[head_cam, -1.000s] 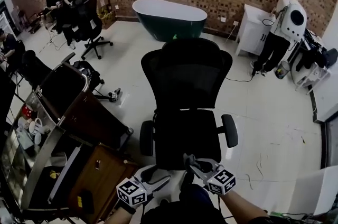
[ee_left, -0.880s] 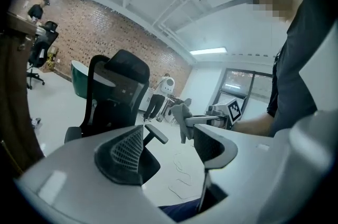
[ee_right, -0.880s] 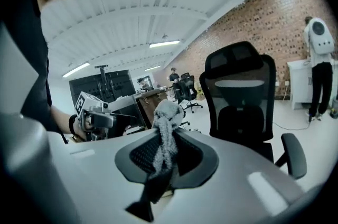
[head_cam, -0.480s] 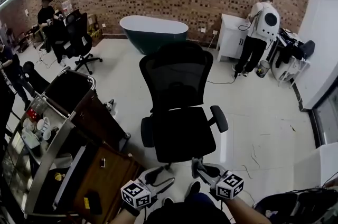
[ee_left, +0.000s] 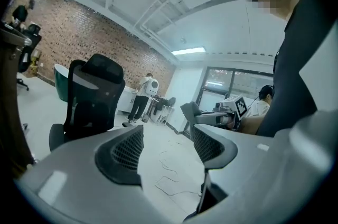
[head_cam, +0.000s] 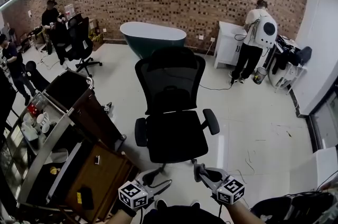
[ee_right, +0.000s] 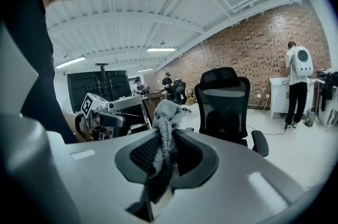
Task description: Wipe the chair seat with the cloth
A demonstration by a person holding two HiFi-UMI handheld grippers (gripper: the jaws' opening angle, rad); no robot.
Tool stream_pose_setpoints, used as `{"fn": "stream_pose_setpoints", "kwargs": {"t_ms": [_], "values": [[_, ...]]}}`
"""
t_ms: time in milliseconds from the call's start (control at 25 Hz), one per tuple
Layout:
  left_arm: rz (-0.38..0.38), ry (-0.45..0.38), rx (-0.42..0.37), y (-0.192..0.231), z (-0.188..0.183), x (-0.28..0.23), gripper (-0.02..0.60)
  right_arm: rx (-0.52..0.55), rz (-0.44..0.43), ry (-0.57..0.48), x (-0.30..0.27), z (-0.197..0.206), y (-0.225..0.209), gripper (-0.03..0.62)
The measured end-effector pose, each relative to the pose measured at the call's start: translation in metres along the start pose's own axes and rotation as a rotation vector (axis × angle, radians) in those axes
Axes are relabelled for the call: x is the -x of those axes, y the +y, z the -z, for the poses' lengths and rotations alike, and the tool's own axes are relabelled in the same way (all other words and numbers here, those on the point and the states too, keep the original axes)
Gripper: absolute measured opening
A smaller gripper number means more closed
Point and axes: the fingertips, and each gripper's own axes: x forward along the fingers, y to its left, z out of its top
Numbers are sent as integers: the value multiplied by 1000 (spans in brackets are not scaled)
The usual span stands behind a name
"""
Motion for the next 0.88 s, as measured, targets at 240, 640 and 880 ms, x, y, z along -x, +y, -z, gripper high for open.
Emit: {"fn": "stream_pose_setpoints", "kwargs": {"t_ms": [240, 640, 880], "values": [[-37, -32, -2, -26, 0, -17, 322, -2, -25, 3, 36, 11, -19, 52], [-104, -70, -31, -51, 1, -23, 322, 37, -80, 3, 58, 12, -25, 52], [-116, -78, -44, -58, -1, -17, 322, 28, -89, -24, 64, 6, -23, 52]]}}
